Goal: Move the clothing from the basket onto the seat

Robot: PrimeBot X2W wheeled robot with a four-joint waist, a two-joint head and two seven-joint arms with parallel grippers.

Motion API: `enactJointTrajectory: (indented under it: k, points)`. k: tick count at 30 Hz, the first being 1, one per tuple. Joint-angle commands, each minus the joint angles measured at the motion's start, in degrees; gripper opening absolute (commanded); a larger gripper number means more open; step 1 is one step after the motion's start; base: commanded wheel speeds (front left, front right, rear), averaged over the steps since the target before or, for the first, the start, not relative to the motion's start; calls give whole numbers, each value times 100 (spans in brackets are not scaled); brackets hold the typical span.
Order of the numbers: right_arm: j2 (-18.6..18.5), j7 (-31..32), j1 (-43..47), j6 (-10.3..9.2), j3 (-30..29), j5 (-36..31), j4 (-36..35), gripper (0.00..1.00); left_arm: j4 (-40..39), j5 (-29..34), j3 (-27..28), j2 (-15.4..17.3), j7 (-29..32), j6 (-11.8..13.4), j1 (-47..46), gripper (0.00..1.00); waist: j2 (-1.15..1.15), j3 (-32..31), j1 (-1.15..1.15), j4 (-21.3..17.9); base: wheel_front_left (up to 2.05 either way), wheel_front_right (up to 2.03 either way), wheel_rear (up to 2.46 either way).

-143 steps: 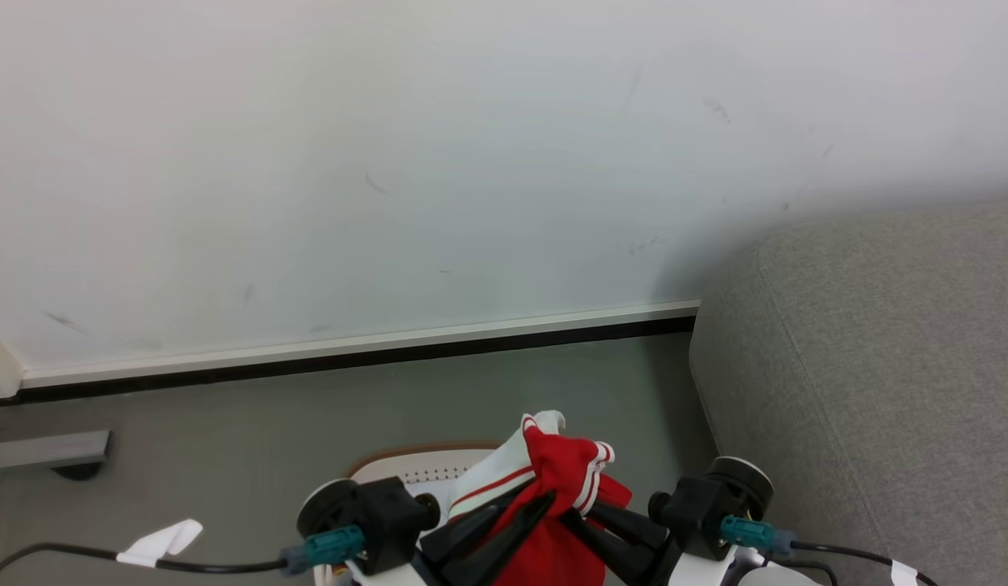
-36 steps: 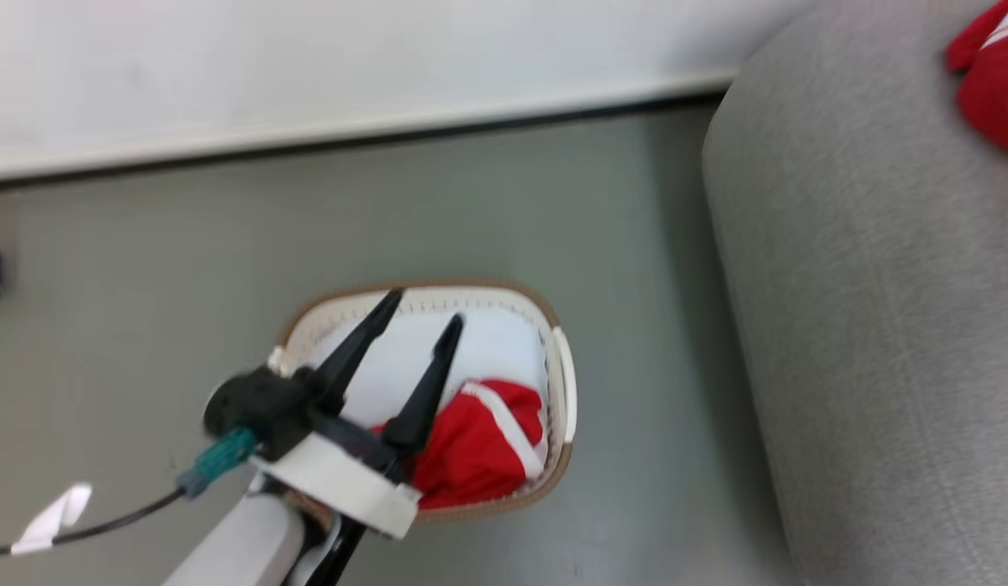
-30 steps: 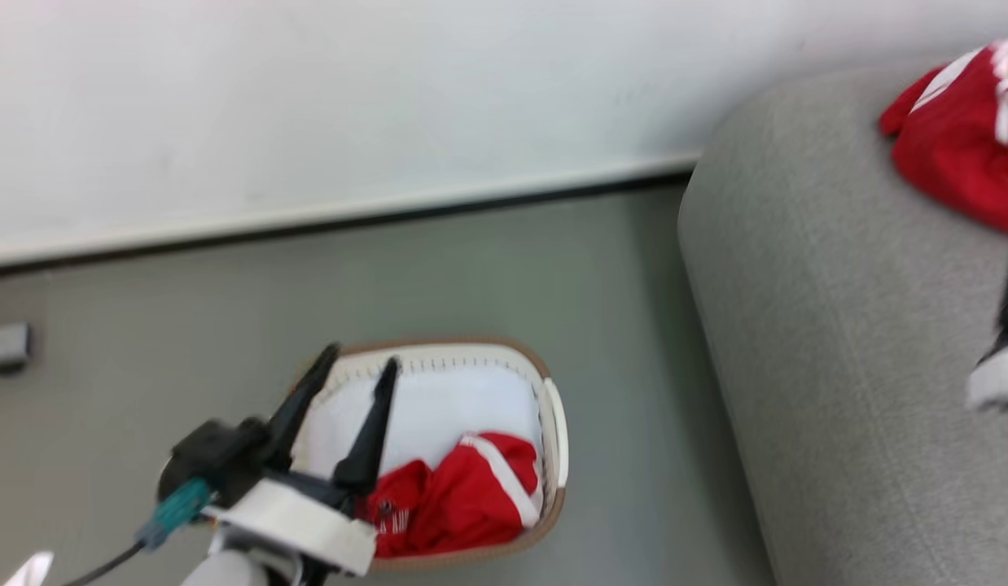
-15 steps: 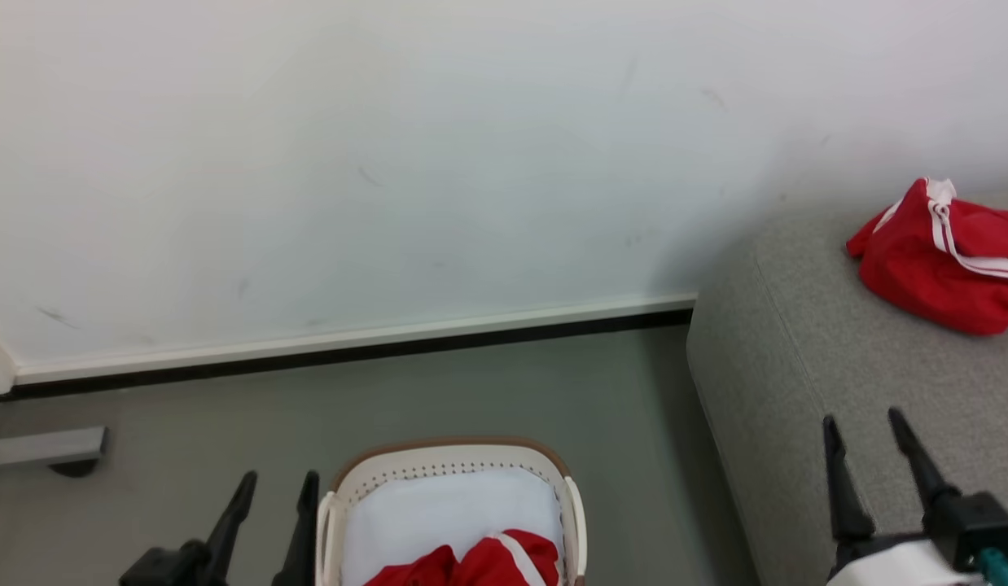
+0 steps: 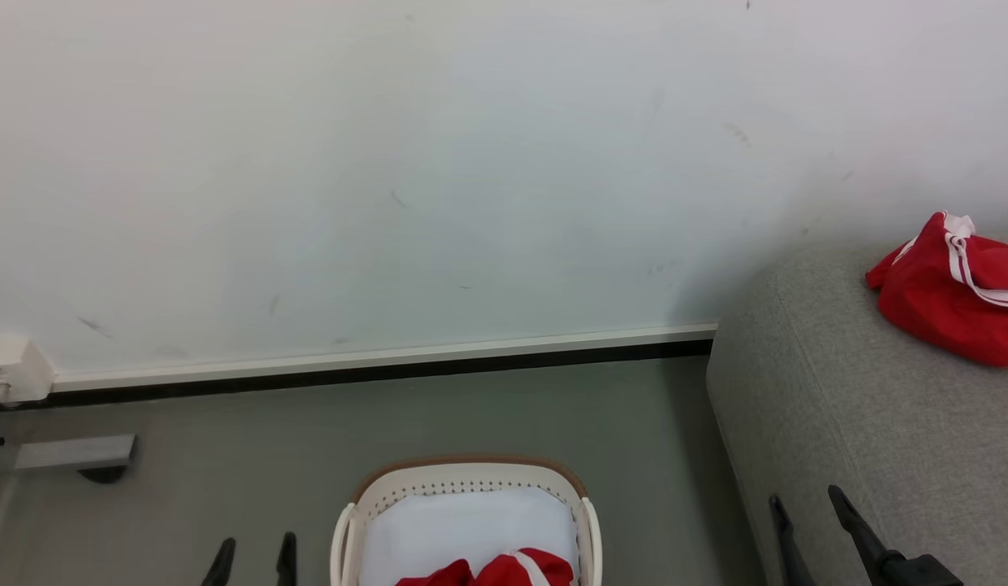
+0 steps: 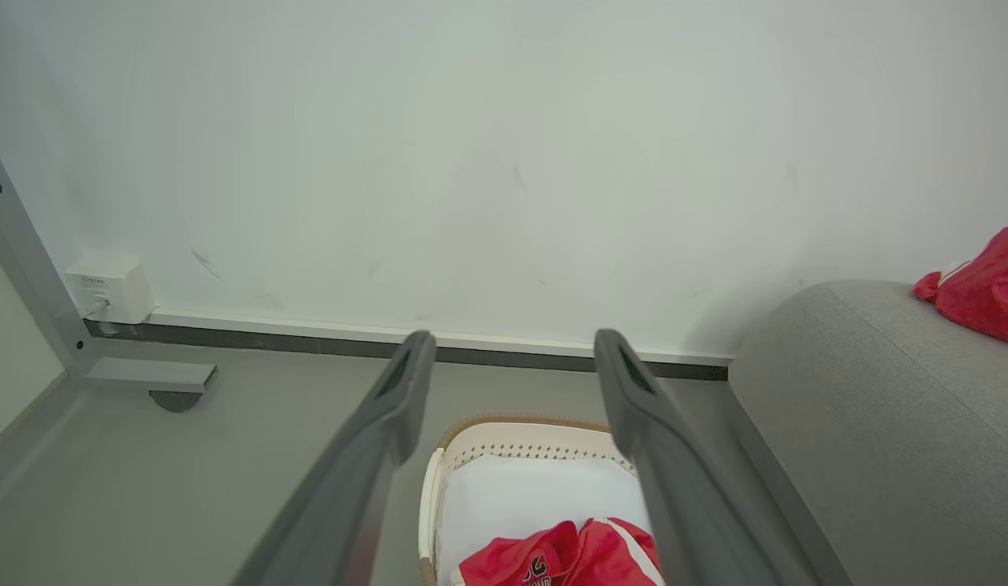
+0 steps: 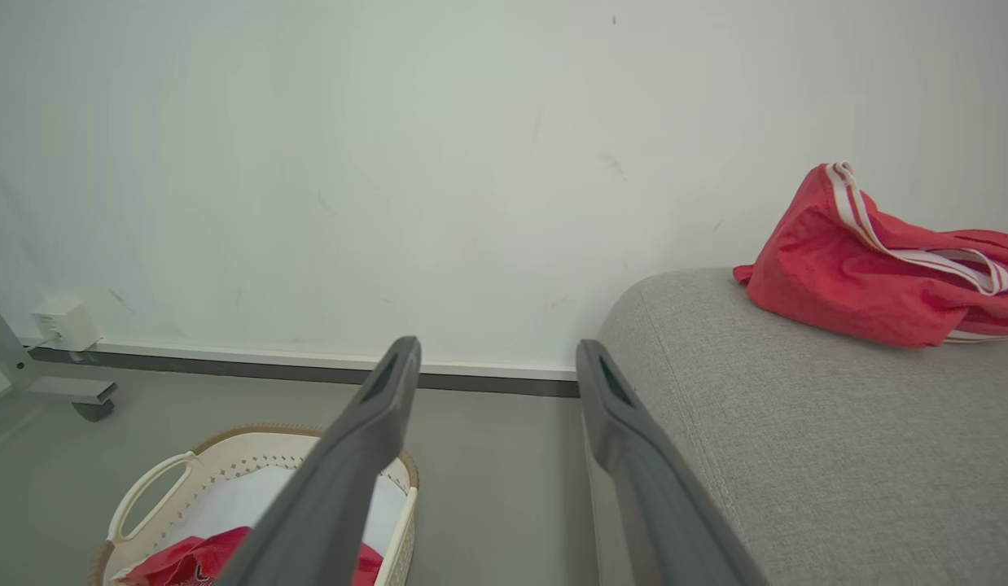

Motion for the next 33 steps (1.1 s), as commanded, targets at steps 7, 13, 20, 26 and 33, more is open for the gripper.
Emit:
enactJointTrajectory:
  k: [7, 13, 20, 26, 33]
  points:
    - [-14, -3, 53, -14, 7, 61, 53, 100, -6, 223, 268, -169, -3, -177, 31, 100, 0, -4, 1, 29, 0, 0, 0]
    - [-13, -3, 36, -14, 60, 85, 66, 100, 23, 313, 366, -233, -2, -247, 37, 100, 0, 32, 1, 20, 0, 0, 0]
    - [-13, -3, -65, -14, 90, 70, 29, 100, 30, 397, 322, -270, -3, -291, -40, 100, 0, 133, 1, -43, 0, 0, 0]
    - [-14, -3, -278, -14, 167, -9, -51, 100, 164, 597, -6, -165, -2, -335, -370, 100, 0, 420, 1, -316, 0, 0, 0]
    - [-14, -3, -705, -14, 197, 49, -348, 100, 1011, 884, -711, 245, 199, -352, -1406, 100, 0, 1250, 1, -816, 0, 0, 0]
